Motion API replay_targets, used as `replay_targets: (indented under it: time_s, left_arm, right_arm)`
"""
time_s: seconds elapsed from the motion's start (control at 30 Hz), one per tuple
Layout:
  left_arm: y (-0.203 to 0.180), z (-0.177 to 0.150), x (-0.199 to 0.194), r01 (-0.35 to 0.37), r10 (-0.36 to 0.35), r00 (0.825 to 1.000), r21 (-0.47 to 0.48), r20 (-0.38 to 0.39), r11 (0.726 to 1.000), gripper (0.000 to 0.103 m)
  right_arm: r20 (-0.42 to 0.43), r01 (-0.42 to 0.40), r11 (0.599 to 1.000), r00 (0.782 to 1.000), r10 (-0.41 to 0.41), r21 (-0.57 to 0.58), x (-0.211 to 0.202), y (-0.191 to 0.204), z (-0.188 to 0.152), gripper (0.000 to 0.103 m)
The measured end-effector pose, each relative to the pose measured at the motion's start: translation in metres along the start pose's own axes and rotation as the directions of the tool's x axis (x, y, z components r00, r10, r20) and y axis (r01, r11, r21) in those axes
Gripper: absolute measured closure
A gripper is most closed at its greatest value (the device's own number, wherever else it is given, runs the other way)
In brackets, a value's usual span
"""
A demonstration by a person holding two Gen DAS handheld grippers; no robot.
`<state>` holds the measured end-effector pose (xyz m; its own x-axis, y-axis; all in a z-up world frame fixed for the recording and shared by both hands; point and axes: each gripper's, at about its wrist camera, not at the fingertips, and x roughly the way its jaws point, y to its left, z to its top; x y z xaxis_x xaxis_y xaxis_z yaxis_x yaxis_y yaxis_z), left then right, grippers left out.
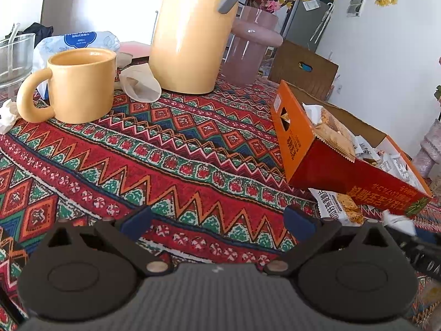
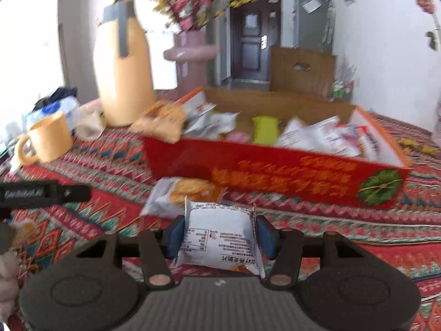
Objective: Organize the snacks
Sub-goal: 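Grasp a white printed packet with the right gripper, then grasp a cookie packet with the left gripper while the right holds the white packet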
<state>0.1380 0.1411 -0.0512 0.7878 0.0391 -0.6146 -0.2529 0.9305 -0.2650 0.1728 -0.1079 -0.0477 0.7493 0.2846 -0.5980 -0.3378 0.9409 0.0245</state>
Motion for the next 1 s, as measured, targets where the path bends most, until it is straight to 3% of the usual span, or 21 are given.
replay_targets:
  time_s: [0.37,0.67,1.0]
  left_arm:
    - [-0.003,0.000,0.002,-0.033,0.033,0.999,0.011,-0.003,0.999,0.000]
    - [-0.018,0.002,0.000,-0.081,0.083,0.996,0.083,-0.017,0.993,0.000]
    - [-0.097,0.021,0.009,0.005,0.010,0.998,0.218,-0.067,0.976,0.000]
  right_arm:
    - [0.054,0.165,0.981,0.984,-0.171,0.105,-0.002,-0.080,-0.004,0.049]
    - [0.094,0.119,0.974,0.986,-0.138,0.191,0.000,-0.099,-0.015,0.049]
    - [0.114,0.095,0.974,0.986,-0.120,0.206,-0.004,-0.099,-0.017,0.048]
